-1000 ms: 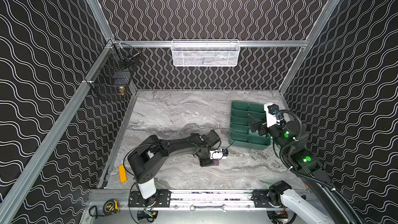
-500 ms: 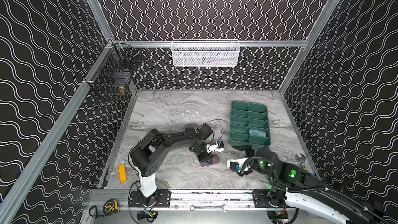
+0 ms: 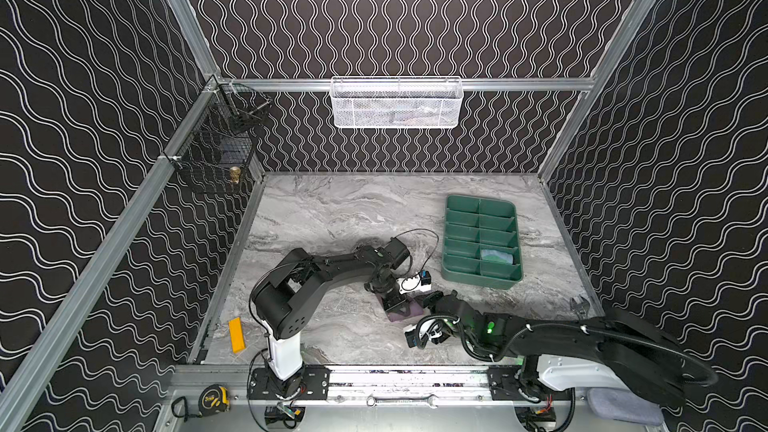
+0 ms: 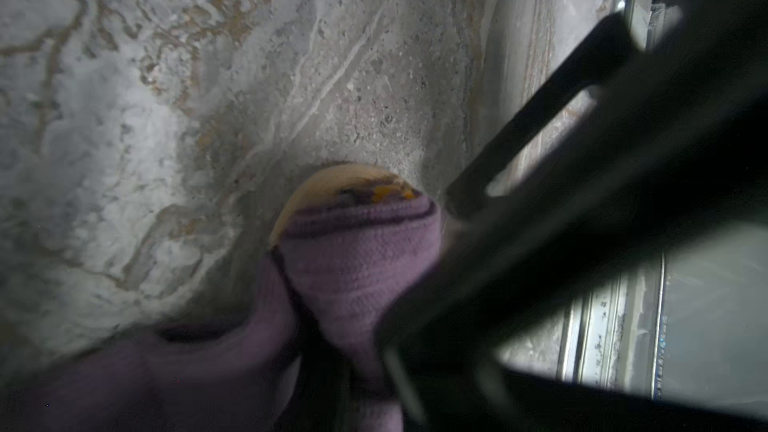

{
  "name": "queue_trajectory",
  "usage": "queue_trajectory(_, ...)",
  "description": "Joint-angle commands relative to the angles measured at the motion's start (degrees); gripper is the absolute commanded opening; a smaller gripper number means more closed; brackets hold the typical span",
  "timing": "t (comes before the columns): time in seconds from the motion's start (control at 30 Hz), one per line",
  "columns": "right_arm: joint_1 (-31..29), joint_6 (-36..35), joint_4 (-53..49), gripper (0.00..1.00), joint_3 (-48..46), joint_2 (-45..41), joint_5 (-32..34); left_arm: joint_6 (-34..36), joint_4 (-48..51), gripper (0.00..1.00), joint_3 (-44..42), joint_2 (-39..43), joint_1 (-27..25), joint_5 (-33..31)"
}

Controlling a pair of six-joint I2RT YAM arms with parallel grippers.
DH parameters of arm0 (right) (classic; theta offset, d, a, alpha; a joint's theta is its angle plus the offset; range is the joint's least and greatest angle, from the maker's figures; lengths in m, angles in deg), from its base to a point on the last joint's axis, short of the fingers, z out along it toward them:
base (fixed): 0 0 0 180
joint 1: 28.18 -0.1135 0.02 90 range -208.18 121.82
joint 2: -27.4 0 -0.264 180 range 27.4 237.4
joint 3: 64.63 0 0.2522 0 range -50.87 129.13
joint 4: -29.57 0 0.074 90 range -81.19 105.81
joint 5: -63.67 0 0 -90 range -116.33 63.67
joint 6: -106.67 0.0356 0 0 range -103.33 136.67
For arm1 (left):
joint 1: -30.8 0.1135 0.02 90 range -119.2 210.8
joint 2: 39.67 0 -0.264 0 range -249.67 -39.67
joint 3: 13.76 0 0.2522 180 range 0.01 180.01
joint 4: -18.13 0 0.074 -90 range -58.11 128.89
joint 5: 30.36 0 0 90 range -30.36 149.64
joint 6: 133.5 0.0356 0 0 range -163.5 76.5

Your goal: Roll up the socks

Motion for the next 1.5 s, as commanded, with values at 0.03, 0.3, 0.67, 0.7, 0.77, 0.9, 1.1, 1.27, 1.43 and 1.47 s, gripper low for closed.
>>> queue_trajectory(0.03, 0.8, -0.25, 4.53, 0.69, 0.54, 4.56, -0.06, 1.0, 2.77, 0.0, -1.58, -1.62, -0.15, -10.1)
queue_trajectory(0.3, 1.46, 1.81, -1.83, 0.29, 2.91, 7.8, -2.36, 1.36, 2.15, 0.0, -0.95, -0.73, -0.14, -7.92)
queue_trajectory(0.67, 0.94, 6.16, -14.2, 0.0, 4.79, 3.92, -2.82, -1.35, -3.06, 0.36, -2.05, 7.26, 0.36, -5.07)
queue_trajectory(0.7, 0.79, 6.41, -15.16, 0.0, 4.7, 3.26, -3.01, -2.19, -3.51, 0.37, -2.09, 7.92, 0.54, -5.68)
queue_trajectory(0.77, 0.27, 7.01, -17.7, 0.0, 4.99, 2.3, -3.11, -4.47, -4.34, 0.4, -2.31, 9.58, 1.38, -8.38)
queue_trajectory(0.9, -1.02, 8.85, -22.52, 0.0, 6.51, 1.15, -2.92, -9.73, -5.05, 0.43, -2.3, 11.75, 2.72, -21.38)
queue_trajectory(1.1, -3.37, 11.26, -27.83, 0.0, 9.16, 0.91, -2.75, -13.31, -1.04, 0.27, 4.67, 2.31, 3.79, -32.38)
queue_trajectory(1.27, -3.89, 13.01, -28.84, 0.0, 10.37, 2.02, -0.37, -16.37, 0.81, 0.14, 7.66, -2.95, 3.78, -32.01)
queue_trajectory(1.43, -3.89, 14.23, -27.73, 0.0, 10.94, 2.84, 0.85, -17.49, -0.7, 0.11, 6.78, -3.24, 3.72, -28.39)
queue_trajectory(1.47, -3.89, 14.44, -27.17, 0.0, 10.93, 2.83, 1.17, -17.63, -0.62, 0.1, 6.97, -3.59, 3.65, -28.16)
